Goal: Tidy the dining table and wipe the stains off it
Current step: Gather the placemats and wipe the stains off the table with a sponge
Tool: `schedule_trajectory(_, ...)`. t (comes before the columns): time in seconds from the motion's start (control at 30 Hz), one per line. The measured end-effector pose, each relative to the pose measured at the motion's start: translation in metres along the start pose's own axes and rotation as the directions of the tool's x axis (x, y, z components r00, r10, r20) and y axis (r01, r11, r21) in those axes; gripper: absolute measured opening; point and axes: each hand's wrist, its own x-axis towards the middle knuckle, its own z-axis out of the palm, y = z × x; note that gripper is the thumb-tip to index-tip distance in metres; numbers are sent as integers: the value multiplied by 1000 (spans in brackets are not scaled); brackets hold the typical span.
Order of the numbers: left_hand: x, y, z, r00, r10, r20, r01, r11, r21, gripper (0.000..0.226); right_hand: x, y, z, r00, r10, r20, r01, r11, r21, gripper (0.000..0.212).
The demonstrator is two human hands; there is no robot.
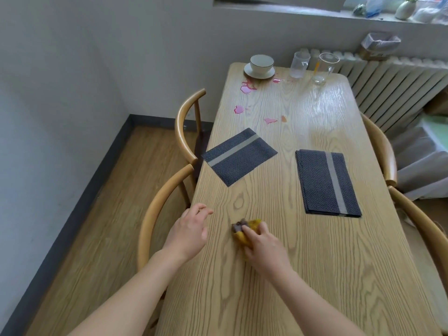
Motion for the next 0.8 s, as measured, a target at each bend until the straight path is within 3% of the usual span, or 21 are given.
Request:
schedule_trajectory(0.1,-3,-8,-6,1000,-10,-5,10,1000,-9,46,1,40,-11,974,214,-73,-209,976,67,53)
schedule_trajectory(0.2,-5,-15,-12,1000,-17,-5,17,1000,-8,45,-2,77,-21,852,513,-104,-489,851,192,49)
schedule_trajectory(0.27,-3,-18,-15,1000,-9,-12,8,1000,-17,45,0,82,-22,781,619,-90,-589,776,226,49)
schedule_trajectory(0.4,4,-26,-24,999,43,-9,-43,999,-20,46,9,32,-12,822,562,-95,-537,819,199,43)
schedule_trajectory(0.53,14,-43,-35,998,68,-17,-68,998,-9,46,18,-54,4,958,286,-24,-281,953,113,57)
schedule_trajectory(0.63,25,-55,-45,997,82,9,-82,996,-24,45,28,-90,9,989,150,-4,-149,986,74,54)
schedule_trajectory(0.7,30,-63,-52,994,105,28,-104,994,-21,45,32,-88,6,982,191,-9,-190,979,68,53)
schedule_trajectory(0.8,44,-77,-64,986,163,40,-162,986,-26,44,36,-68,-5,917,396,-37,-391,914,105,52)
